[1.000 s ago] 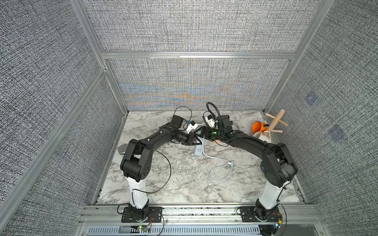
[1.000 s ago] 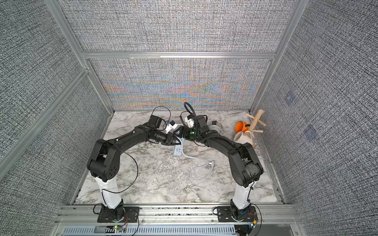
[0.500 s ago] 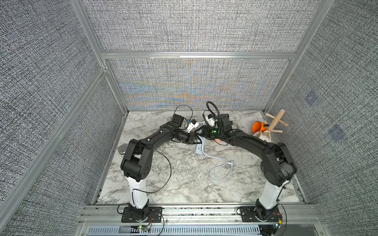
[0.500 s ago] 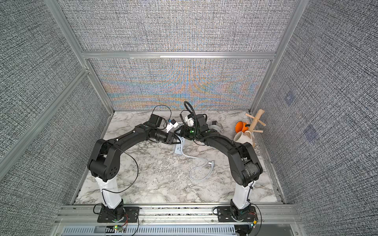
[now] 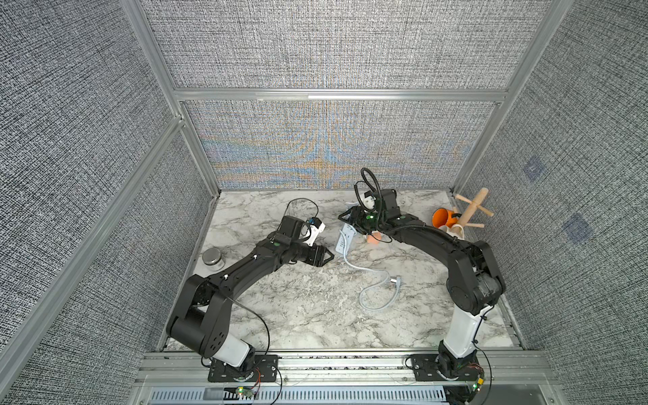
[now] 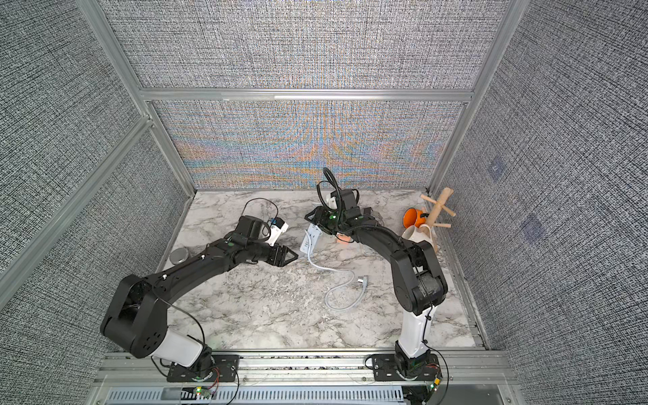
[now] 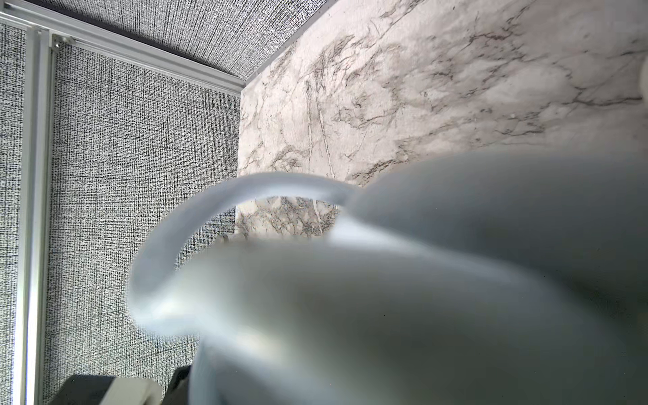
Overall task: Unwrap the cord wrapped around the power strip
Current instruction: Unwrap the power cord from the power strip.
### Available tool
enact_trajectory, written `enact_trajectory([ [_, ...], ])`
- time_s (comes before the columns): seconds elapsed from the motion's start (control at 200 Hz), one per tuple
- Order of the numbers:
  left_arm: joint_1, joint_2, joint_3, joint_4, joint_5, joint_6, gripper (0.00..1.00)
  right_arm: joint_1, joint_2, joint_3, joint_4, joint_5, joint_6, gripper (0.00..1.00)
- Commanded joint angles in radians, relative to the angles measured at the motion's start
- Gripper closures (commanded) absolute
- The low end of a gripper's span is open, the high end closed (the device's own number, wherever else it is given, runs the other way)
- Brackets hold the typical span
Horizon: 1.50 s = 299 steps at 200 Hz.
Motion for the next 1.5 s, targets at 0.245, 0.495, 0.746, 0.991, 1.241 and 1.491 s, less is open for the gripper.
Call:
enact_trajectory([
  [0.245, -0.166, 0.019, -0.057, 0.39, -0.165, -0.356, 0.36, 0.016, -0.048, -0.068, 0.095, 0.109, 0.096, 1.0],
  [0.495, -0.189, 0.12, 0.01, 0.305, -0.176, -0.342, 0.3, 0.019, -0.068, -0.087, 0.11, 0.115, 0.104, 1.0],
  [0.746, -0.191, 0.109, 0.038, 0.158, -0.216, -0.258, 0.52, 0.009, -0.068, -0.053, 0.052, 0.116, 0.06, 1.0],
  [0.991, -0.173, 0.097, 0.028, 0.09, -0.29, -0.237, 0.68, 0.005, -0.072, -0.026, 0.013, 0.109, 0.038, 1.0],
  [1.241, -0.124, 0.132, -0.02, 0.235, -0.193, -0.255, 0.67, 0.0, -0.07, 0.013, -0.052, 0.093, 0.001, 1.0],
  [1.491, -0.125, 0.208, -0.011, 0.329, -0.285, -0.194, 0.35, -0.001, -0.067, 0.021, -0.053, 0.097, 0.025, 1.0],
])
